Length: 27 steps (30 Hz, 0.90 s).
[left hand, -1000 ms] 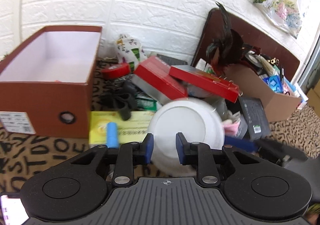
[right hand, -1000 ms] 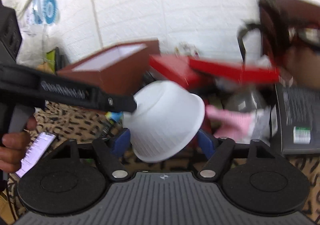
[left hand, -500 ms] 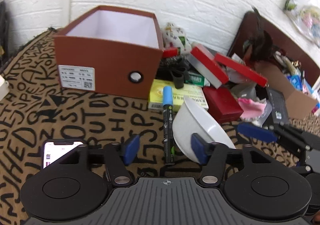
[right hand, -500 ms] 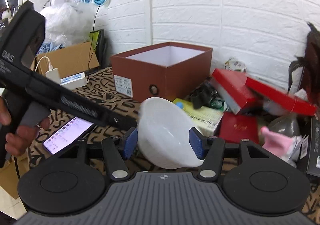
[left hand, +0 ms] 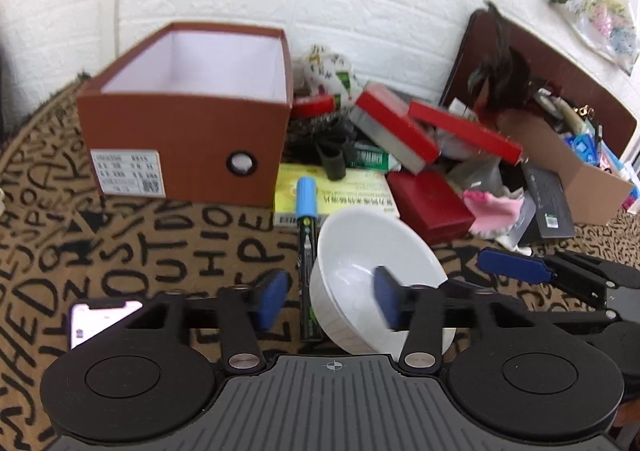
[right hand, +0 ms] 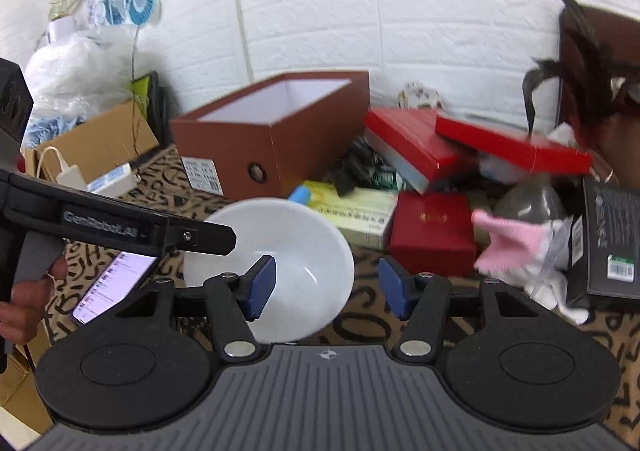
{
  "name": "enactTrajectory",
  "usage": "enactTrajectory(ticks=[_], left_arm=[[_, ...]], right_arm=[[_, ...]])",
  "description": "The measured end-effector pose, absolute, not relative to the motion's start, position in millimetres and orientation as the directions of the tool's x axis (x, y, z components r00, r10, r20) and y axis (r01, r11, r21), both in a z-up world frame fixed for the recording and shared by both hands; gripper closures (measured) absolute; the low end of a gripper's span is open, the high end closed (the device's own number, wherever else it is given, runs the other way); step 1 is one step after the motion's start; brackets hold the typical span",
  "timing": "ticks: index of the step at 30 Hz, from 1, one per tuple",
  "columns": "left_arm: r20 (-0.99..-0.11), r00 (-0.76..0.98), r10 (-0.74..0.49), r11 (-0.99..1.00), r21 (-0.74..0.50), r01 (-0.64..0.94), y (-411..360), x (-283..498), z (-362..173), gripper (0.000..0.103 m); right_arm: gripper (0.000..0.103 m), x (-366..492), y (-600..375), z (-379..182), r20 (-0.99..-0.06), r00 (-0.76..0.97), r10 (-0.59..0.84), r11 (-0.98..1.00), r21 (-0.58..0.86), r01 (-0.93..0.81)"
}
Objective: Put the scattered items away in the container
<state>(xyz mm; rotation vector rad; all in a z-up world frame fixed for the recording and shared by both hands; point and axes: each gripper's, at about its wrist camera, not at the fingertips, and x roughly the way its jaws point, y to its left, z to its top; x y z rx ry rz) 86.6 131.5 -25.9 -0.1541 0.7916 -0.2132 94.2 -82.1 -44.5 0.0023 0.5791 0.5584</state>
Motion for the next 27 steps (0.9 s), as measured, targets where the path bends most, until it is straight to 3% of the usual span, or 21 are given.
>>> enactTrajectory(ticks=[4,7,8,11,13,14,20,27], left_arm=[[-0.701,0.673,-0.236,0.970,-0.213,0.119,130.8,91.7,-31.4,0.078],[-0.704,0.671,-0.233,0.971,-0.209,0.118,131.2,93.2,-33.0,0.079],[-0.704,0.671,-0.232,0.971,-0.208,0.117,131.3,93.5,-33.6,0.069],[-0.709,0.667,-0.228,0.972,-0.203,0.116,130.4,95.0,-35.7,0.065],[-0.714,0.668,-0.211,0.977,-0.180,0.117,128.3,94.3,-36.4,0.086],[-0.715,0.667,-0.212,0.977,-0.178,0.120,128.2,94.0,-36.7,0.091],[-0.720,0.662,-0.210,0.977,-0.173,0.122,127.6,94.9,-38.9,0.088],[-0.737,0.648,-0.193,0.981,-0.158,0.112,123.7,99.9,-48.1,0.089]], right_arm=[[0.054,100.1,-76.7,-50.0,-0.545,0.682,0.488,0.856,0.147,-0.496],[0.064,109.5,-77.9,-53.1,-0.564,0.670,0.484,0.863,0.180,-0.472],[0.065,112.1,-78.5,-54.0,-0.569,0.666,0.482,0.865,0.189,-0.465],[0.065,116.5,-78.5,-55.5,-0.577,0.666,0.473,0.871,0.190,-0.454],[0.065,118.3,-77.7,-56.1,-0.584,0.663,0.468,0.872,0.185,-0.453],[0.065,118.8,-77.2,-56.3,-0.587,0.663,0.465,0.873,0.180,-0.453],[0.067,125.3,-74.1,-58.6,-0.598,0.656,0.460,0.875,0.180,-0.449],[0.087,131.4,-70.0,-65.3,-0.626,0.629,0.461,0.874,0.196,-0.446]])
